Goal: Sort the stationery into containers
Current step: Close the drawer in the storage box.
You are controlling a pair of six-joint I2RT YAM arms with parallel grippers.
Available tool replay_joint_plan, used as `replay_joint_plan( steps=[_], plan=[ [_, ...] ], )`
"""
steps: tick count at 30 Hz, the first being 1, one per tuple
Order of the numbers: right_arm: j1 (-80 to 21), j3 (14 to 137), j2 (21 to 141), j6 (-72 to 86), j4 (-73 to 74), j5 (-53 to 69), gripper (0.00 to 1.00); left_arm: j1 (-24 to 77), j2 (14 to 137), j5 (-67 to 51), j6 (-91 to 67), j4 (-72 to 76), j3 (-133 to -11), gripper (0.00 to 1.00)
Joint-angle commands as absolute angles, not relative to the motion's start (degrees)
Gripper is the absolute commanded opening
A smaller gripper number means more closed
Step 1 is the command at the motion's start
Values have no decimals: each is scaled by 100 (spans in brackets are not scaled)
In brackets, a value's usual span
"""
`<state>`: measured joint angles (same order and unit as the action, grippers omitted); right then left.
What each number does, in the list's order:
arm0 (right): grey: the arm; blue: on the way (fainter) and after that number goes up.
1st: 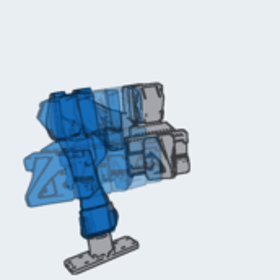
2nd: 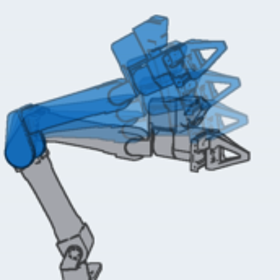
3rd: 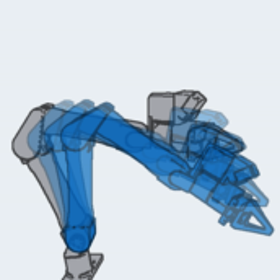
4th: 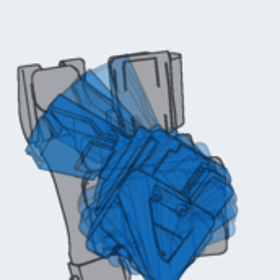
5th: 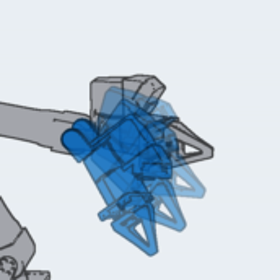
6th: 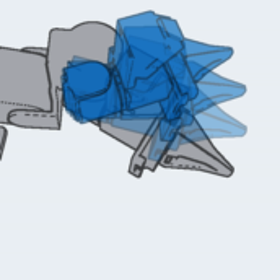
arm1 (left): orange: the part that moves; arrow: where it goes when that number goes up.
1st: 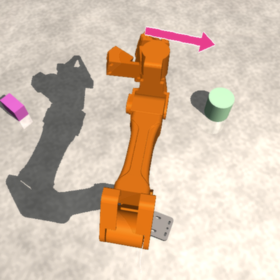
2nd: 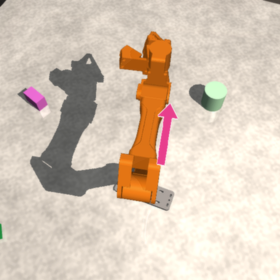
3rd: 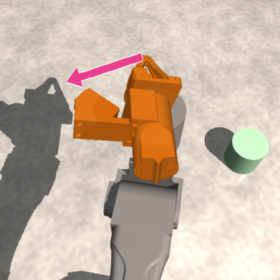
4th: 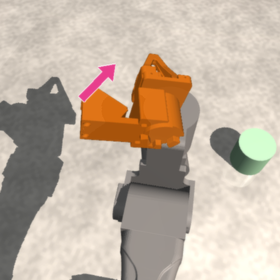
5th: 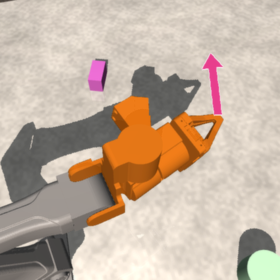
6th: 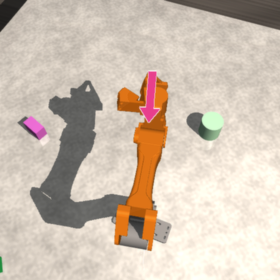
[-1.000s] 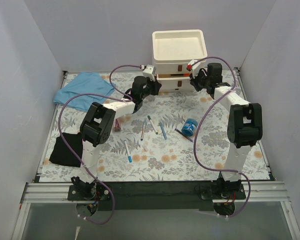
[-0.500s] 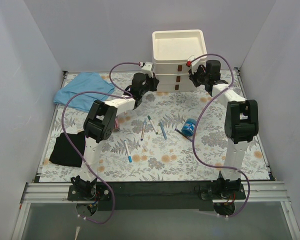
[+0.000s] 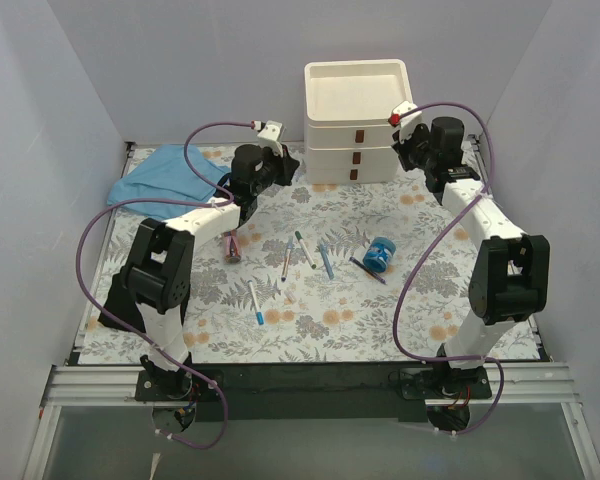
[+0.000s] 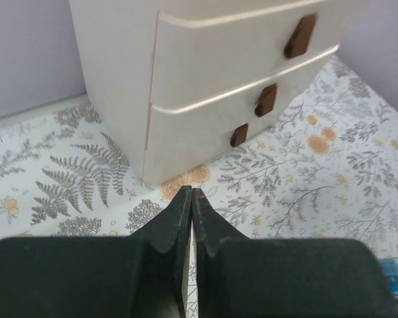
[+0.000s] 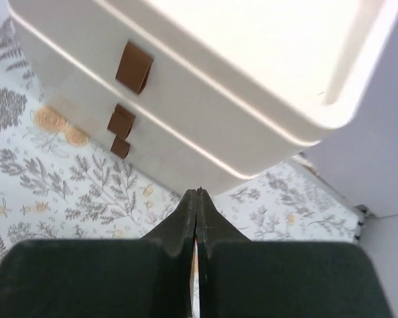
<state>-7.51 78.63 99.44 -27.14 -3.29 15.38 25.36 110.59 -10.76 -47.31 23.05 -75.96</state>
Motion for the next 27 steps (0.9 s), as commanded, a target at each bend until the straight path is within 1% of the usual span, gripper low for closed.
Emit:
replay_joint_plan(
  steps=[1,3,5,6,8,10,12,17,24,27],
  plan=[
    [-695,7743,9755,-2252,-703,1152,1,2531,10415,-1134,-4876,2461,-7234,0],
    [-520,7892,9966,-1769,-703,1230,1,2505,10633,-1142,-5131,2522,-7295,0],
    [-335,8163,10308,-981,-677,1633,1,2470,10871,-1291,-5396,2593,-7539,0],
    [-151,8243,10414,-776,-685,1974,1,2444,11107,-1414,-5475,2601,-7637,0],
    [-53,8410,10695,-145,-729,2275,1,2391,11328,-1625,-5756,2610,-7926,0],
    [281,8472,10906,271,-773,2688,1,2347,11652,-1722,-5906,2584,-8129,0],
    [421,8490,11003,517,-817,2899,1,2320,11864,-1670,-6003,2671,-8340,0],
    [466,8534,11223,650,-905,2935,1,2320,12576,-1477,-5863,2689,-8929,0],
    [440,8833,11522,975,-984,3357,1,2215,12981,-1564,-5801,2409,-9544,0],
    [404,8982,11672,1028,-1037,3340,1,2215,13139,-1573,-5783,2338,-9790,0]
  ],
)
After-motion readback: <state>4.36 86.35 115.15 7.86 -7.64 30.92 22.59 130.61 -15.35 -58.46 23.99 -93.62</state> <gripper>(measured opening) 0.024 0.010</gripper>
